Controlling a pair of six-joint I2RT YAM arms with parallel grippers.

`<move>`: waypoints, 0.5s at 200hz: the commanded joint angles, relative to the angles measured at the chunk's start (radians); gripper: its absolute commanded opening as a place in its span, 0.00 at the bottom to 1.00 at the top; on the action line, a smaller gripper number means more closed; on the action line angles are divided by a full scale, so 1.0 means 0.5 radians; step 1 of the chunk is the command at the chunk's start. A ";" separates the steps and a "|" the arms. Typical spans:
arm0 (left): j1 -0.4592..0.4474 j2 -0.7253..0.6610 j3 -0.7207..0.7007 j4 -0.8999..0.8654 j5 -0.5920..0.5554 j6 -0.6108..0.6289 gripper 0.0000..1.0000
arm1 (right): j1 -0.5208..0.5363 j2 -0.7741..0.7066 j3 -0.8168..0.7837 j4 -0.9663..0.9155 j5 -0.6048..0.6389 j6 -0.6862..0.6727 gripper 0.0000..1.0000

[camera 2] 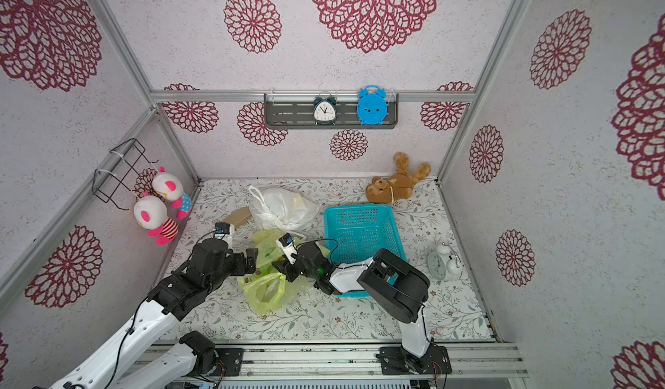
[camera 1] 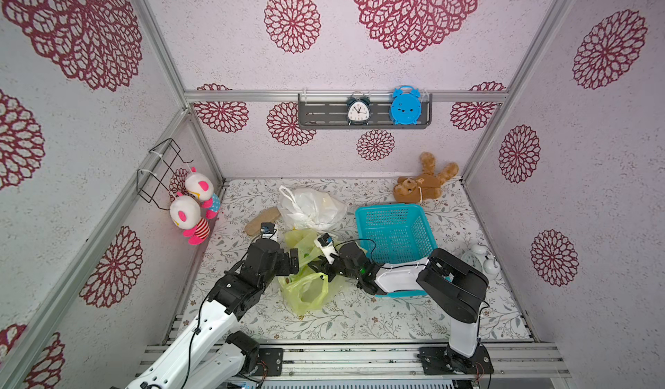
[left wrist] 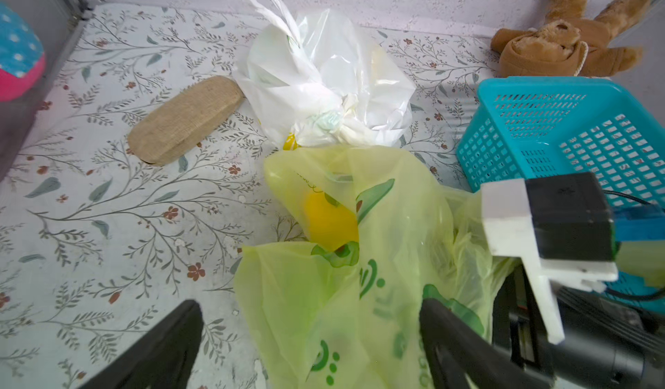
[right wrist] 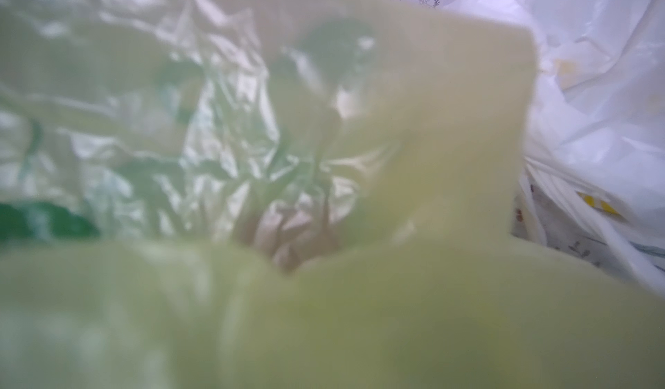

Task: Untie the knot of a plastic bag & take out the apple
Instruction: Adjust the plastic bag at the center of the board.

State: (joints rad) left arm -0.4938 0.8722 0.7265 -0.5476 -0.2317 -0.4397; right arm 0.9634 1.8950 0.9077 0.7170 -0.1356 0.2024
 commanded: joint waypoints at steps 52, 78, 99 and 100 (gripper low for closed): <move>0.118 0.244 0.044 0.235 0.426 0.204 0.00 | -0.029 -0.044 -0.019 0.107 0.075 -0.037 0.50; 0.170 0.071 0.118 0.110 0.388 0.288 0.00 | -0.030 -0.030 -0.027 0.079 0.123 -0.065 0.50; 0.170 0.066 0.192 0.038 0.388 0.306 0.00 | -0.025 -0.021 -0.032 0.081 0.154 -0.071 0.50; 0.171 0.067 0.195 0.036 0.384 0.308 0.00 | -0.025 -0.020 -0.033 0.081 0.154 -0.072 0.50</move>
State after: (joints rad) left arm -0.4160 0.9180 0.7765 -0.4946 -0.0383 -0.3275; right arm 0.9535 1.8950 0.8898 0.7399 -0.0994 0.1932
